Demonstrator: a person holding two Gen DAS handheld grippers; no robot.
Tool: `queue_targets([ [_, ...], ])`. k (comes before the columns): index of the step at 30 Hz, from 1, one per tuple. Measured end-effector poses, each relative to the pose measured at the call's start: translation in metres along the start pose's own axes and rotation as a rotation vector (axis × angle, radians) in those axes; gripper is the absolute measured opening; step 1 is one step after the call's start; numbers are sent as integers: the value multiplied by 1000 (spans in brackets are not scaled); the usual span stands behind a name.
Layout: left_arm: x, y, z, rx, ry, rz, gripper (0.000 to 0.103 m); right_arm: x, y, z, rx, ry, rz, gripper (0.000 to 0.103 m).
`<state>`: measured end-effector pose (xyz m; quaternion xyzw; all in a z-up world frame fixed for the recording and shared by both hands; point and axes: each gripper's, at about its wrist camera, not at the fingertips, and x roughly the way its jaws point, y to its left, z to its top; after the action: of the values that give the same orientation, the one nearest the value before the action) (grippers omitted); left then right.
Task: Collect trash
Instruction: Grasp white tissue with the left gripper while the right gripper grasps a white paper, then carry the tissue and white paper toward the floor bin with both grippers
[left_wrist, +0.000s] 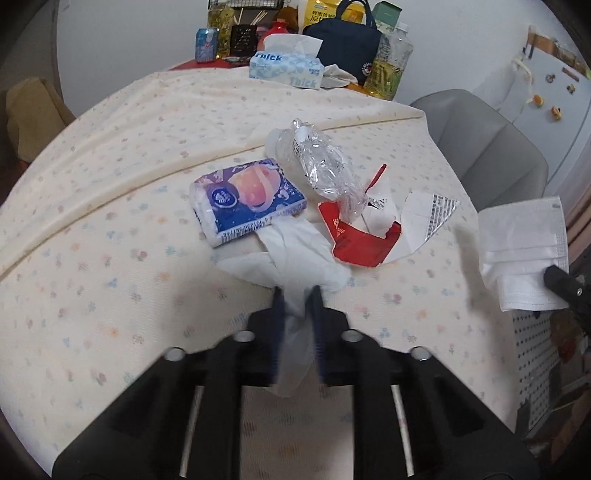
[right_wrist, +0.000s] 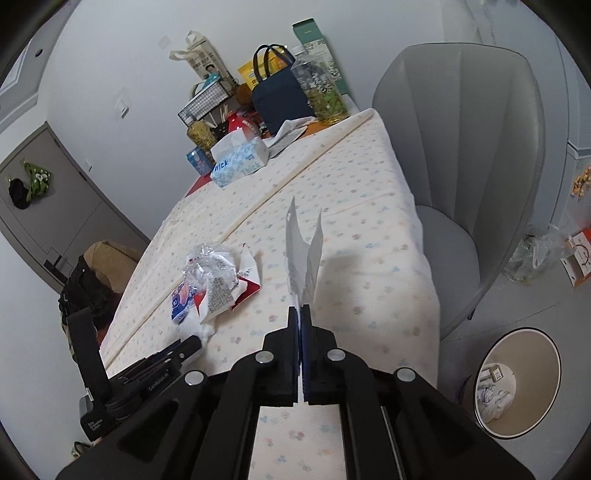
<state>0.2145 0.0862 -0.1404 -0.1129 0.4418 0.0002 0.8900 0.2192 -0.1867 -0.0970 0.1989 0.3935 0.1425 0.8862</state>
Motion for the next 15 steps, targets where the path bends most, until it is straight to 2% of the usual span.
queue_targets([
  [5,-32,8,4,-40,-74,39,9,-13,-10,-1,17,-21,20,2],
  [11,-69,-6,14,-15,-158,59,9,-28,-24,-2,45,-52,43,2],
  [15,-77,-26,22,9,-174,23,9,-43,-39,-2,60,-77,40,2],
])
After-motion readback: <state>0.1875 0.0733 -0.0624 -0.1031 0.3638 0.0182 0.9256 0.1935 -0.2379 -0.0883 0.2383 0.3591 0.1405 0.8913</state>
